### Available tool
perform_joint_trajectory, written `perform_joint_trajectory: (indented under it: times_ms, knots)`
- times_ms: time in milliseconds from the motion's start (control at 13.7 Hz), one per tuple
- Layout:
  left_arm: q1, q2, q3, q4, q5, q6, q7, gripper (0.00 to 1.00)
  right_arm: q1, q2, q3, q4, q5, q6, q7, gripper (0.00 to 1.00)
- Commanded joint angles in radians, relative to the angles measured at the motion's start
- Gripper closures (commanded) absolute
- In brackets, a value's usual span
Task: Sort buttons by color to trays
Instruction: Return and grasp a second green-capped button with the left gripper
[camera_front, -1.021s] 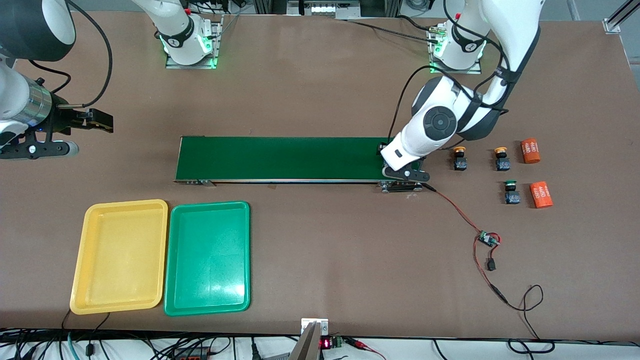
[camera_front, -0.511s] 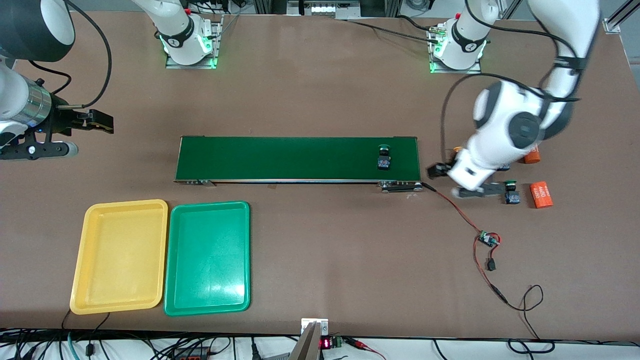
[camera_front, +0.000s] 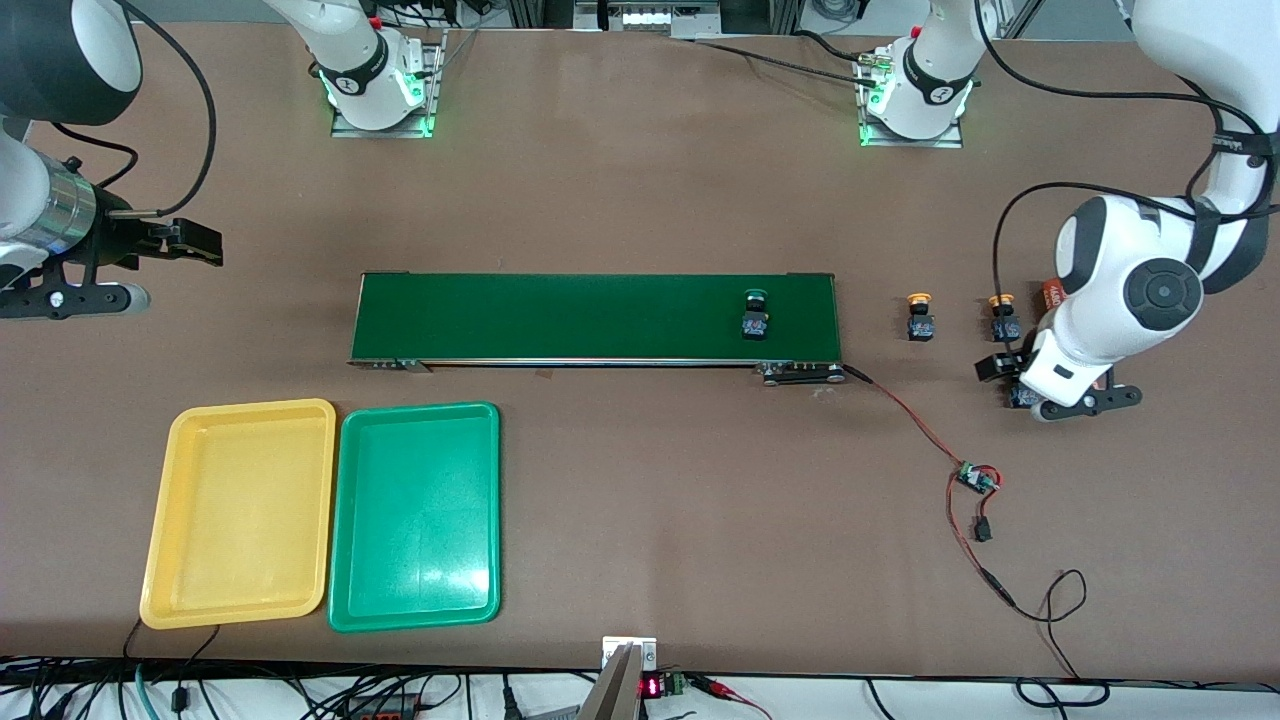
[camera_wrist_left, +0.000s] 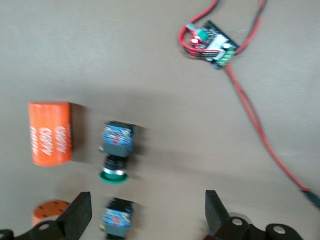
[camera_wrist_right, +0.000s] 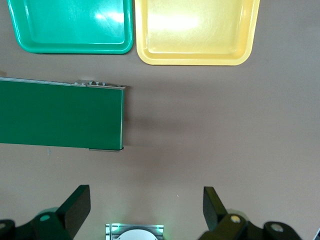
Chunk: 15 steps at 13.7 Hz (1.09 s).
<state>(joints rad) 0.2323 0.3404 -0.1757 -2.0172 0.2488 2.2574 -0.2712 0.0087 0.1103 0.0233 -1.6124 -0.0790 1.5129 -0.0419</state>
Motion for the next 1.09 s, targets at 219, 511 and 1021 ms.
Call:
perform_joint_trajectory:
  times_ms: [219,511,1021]
  knots:
    - [0.124,0.138,-0.005,0.045,0.021,0.116,0.132,0.0,-0.012,-0.008,0.006,0.0,0.021,0.0,-0.021,0.0]
    - [0.125,0.166,-0.007,0.043,0.007,0.114,0.136,0.0,-0.01,-0.008,0.006,-0.001,0.021,-0.005,-0.021,0.0]
    - [0.125,0.215,-0.007,0.045,0.004,0.117,0.204,0.01,-0.012,-0.111,0.004,-0.148,0.025,0.041,-0.016,0.0]
